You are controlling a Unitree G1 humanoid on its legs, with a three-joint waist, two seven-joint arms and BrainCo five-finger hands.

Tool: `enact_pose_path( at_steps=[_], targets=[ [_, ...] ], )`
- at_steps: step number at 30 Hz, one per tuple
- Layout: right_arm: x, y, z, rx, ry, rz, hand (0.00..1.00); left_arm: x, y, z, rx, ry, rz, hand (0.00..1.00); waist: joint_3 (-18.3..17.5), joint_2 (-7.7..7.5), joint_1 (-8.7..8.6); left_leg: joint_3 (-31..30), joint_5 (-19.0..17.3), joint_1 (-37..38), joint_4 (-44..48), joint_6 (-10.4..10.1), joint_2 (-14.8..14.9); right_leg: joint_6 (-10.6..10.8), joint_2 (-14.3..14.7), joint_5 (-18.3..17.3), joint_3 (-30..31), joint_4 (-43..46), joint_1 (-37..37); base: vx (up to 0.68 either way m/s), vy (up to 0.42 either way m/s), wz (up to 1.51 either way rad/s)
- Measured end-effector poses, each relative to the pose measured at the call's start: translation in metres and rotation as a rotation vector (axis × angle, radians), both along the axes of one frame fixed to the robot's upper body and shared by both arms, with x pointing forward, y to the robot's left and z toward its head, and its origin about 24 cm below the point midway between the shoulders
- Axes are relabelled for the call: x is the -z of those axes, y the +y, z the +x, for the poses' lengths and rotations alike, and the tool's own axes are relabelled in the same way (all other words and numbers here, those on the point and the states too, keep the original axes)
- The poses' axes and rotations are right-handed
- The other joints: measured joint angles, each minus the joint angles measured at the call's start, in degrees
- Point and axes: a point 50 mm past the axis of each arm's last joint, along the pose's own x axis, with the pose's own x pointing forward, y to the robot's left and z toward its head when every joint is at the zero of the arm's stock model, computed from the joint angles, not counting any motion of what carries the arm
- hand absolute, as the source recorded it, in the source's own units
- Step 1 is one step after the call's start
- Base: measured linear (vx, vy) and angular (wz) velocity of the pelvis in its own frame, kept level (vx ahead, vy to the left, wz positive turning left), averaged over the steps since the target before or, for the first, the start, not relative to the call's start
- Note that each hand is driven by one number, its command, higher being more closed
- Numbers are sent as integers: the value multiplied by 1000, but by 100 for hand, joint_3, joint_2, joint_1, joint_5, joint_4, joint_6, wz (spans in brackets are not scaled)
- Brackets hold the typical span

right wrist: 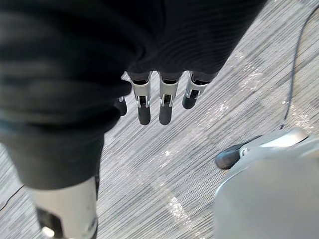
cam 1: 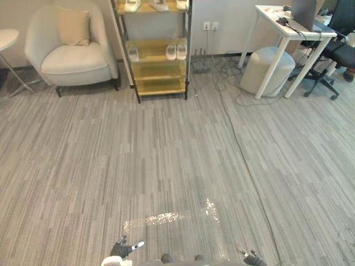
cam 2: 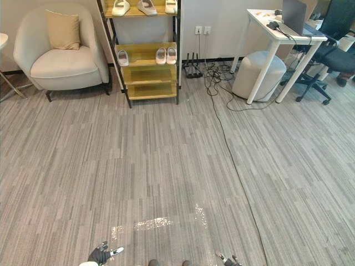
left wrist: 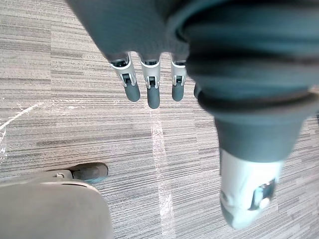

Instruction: Organize the slippers on the shoe rack

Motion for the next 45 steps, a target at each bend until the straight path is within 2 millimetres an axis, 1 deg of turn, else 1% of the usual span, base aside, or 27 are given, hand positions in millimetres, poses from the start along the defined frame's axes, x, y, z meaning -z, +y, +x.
enact_pose_path(
  at_steps=[3, 5, 6, 9, 11, 14, 18, 25, 28, 30, 32, 33, 34, 35, 36, 37, 38, 39, 40, 41, 42, 43, 44, 45],
  targets=[
    [-2, 7, 13, -12, -32, 15, 0, -2, 1, 7, 6, -17, 5, 0, 82, -65, 20, 4, -1, -37, 11, 0, -20, 3, -20, -16, 22, 85, -78, -33, 5, -3],
    [-2, 15, 17, -14, -48, 33, 0, -3, 3, 8, 6, -22, 11, 0, 102, -117, 24, 2, -1, -44, 9, 3, -69, -66, -62, -51, 28, 12, -56, -68, 1, -6],
    [-2, 16, 19, -21, -53, 34, 0, -3, 4, 8, 6, -22, 11, 0, 99, -126, 27, 7, 2, -45, 2, 8, -107, -119, -93, -74, 25, -36, -38, -67, -1, -5],
    [-2, 15, 18, -22, -53, 35, 0, -3, 3, 7, 4, -22, 10, 0, 98, -125, 30, -29, 23, -17, -7, 41, -135, -181, -109, -38, -12, -139, 48, -42, -7, 6],
    [-2, 15, 17, -20, -52, 33, 0, -3, 4, 7, 2, -21, 11, 0, 95, -130, 27, -156, 58, -19, -18, 94, -160, -207, -131, -19, -150, -211, 119, -37, -35, 28],
    [-1, 14, 15, -24, -47, 28, 0, -3, 3, 7, 1, -23, 9, 0, 94, -136, 40, -286, 79, 78, -47, 119, -177, -213, -144, -16, -267, -252, 262, -17, -40, 25],
    [-1, 15, 15, -33, -47, 29, 0, -2, 3, 6, -6, -21, 8, 0, 83, -143, 55, -317, 181, 155, -214, 119, -182, -223, -141, -10, -319, -305, 309, -37, -52, 7],
    [-1, 17, 15, -60, -43, 28, 0, -2, 4, 6, -8, -20, 11, 0, 75, -156, 49, -510, 218, 173, -215, 137, -205, -225, -159, -13, -485, -321, 396, -32, -48, 13],
    [-1, 18, 16, -63, -45, 27, 0, -2, 4, 6, -8, -20, 11, 0, 80, -160, 47, -558, 207, 129, -171, 128, -209, -263, -160, -63, -499, -274, 410, -41, -51, 11],
    [-1, 18, 17, -73, -47, 25, 0, -4, 6, 9, -7, -30, 16, 0, 102, -196, 44, -567, -145, -261, 557, 88, -224, -287, -214, -191, -527, -47, 289, -39, -57, 12],
    [-2, 17, 19, -76, -55, 20, 0, -4, 6, 11, -31, -41, 11, 0, 151, -141, 54, -498, -666, -680, 1576, 14, -129, -351, -189, -340, -556, 163, 234, -18, -42, -5],
    [-3, 16, 20, -77, -60, 16, 0, -5, 6, 11, -54, -52, 5, 0, 183, -106, 57, -384, -888, -847, 2070, -70, -36, -386, -147, -415, -536, 268, 231, -23, -34, -16],
    [-3, 17, 22, -78, -64, 17, 0, -5, 7, 9, -70, -55, 4, 0, 206, -113, 60, -223, -979, -979, 2464, -169, 31, -422, -143, -499, -505, 355, 232, -35, -37, -13],
    [-4, 18, 24, -89, -73, 13, 0, -7, 9, 12, -82, -69, 5, 0, 273, -151, 64, -47, -1011, -1197, 3004, -199, 99, -476, -166, -598, -436, 443, 252, -29, -28, -16],
    [-6, 17, 25, -101, -82, 5, 0, -7, 8, 13, -84, -74, 2, 0, 325, -121, 91, 230, -1199, -1519, 3750, -135, 306, -507, -154, -659, -396, 534, 260, -4, -17, -21],
    [-6, 16, 26, -102, -83, 1, 0, -6, 7, 12, -91, -71, -1, 0, 335, -83, 97, 358, -1346, -1683, 4076, -85, 470, -511, -148, -717, -359, 604, 259, 52, 2, -26],
    [-7, 15, 30, -106, -92, -2, 0, -6, 8, 10, -102, -69, -2, 0, 340, -66, 96, 384, -1463, -1887, 4295, -131, 624, -472, -167, -796, -283, 684, 251, 113, 68, -37],
    [-7, 15, 29, -111, -88, -4, 0, -5, 8, 6, -107, -62, -1, 0, 344, -58, 105, 236, -1425, -2034, 3877, -212, 701, -343, -283, -933, -115, 791, 231, 101, 68, -31],
    [-7, 15, 29, -111, -87, -4, 0, -5, 7, 6, -107, -61, -1, 0, 344, -55, 106, 218, -1415, -2030, 3809, -224, 706, -326, -288, -943, -106, 801, 228, 135, 138, -43],
    [-7, 13, 29, -117, -90, -10, 0, -4, 4, 2, -111, -52, -9, 0, 335, 31, 126, 12, -1302, -1997, 3162, -362, 747, -228, -298, -1030, 31, 856, 197, 179, 182, -52],
    [-8, 11, 32, -144, -87, -24, 0, -3, 4, 1, -114, -49, -8, 0, 344, 121, 218, 123, -980, -1880, 2876, -363, 643, -75, -369, -1106, 295, 911, 178, 314, 230, -55],
    [-8, 13, 31, -155, -86, -23, 0, -3, 6, -1, -113, -46, -3, 0, 282, 68, 258, 200, -988, -1872, 2757, -351, 566, -55, -400, -1093, 417, 908, 132, 302, 170, -37],
    [-8, 16, 32, -173, -84, -19, 0, -4, 8, 1, -112, -53, 3, 0, 201, -62, 274, 281, -994, -1862, 2581, -339, 427, -74, -420, -1071, 528, 922, -7, 332, 81, -9],
    [-8, 17, 32, -184, -83, -20, 0, -5, 9, 3, -112, -56, 5, 0, 188, -110, 288, 296, -1047, -1895, 2542, -245, 294, -97, -460, -1101, 562, 890, -54, 309, 90, -10]
  ],
)
